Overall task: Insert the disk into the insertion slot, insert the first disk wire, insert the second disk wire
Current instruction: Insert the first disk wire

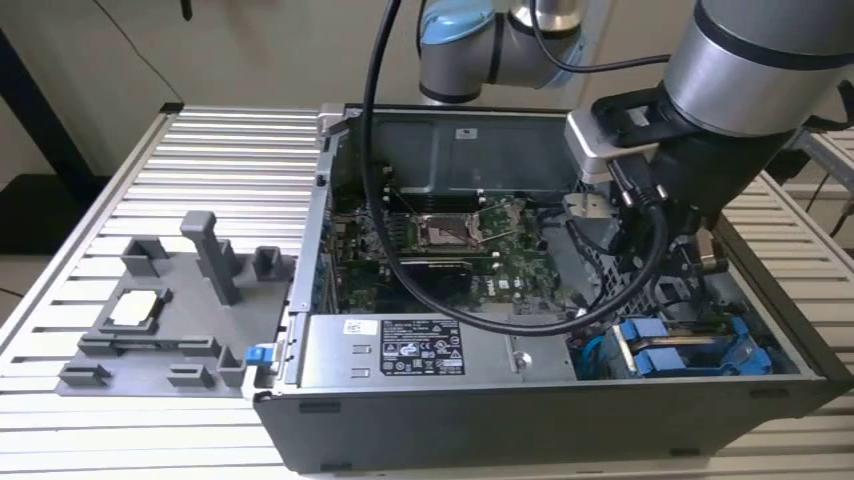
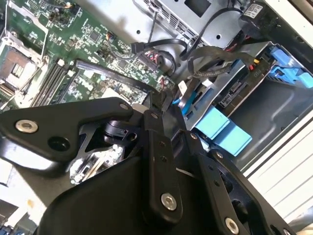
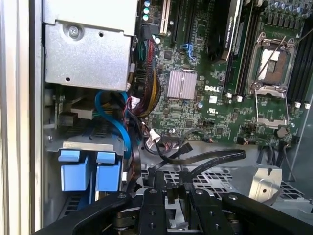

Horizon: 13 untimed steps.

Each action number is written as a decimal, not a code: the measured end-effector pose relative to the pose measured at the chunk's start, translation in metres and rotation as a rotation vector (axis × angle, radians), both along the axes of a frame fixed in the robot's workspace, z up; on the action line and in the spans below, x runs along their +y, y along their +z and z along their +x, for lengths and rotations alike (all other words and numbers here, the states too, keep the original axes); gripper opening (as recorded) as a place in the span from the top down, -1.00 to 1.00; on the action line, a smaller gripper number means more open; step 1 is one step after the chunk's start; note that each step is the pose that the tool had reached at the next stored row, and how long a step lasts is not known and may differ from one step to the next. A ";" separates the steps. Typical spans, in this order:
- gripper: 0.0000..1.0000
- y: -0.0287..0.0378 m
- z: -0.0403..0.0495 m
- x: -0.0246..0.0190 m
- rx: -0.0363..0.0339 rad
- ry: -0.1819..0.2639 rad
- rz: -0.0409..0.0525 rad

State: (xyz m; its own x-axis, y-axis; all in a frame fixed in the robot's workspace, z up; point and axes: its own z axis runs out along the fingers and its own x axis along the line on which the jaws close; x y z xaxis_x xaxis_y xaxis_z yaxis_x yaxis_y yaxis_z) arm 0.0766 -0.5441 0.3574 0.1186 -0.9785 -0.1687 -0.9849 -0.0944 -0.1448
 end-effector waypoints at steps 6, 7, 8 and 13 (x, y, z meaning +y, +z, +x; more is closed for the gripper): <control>0.46 -0.0004 -0.0001 0.0001 -0.0020 0.003 0.0126; 0.46 -0.0004 -0.0001 0.0000 -0.0020 0.003 0.0126; 0.46 -0.0004 -0.0001 0.0000 -0.0020 0.003 0.0126; 0.75 -0.0004 -0.0001 0.0000 -0.0020 0.003 0.0129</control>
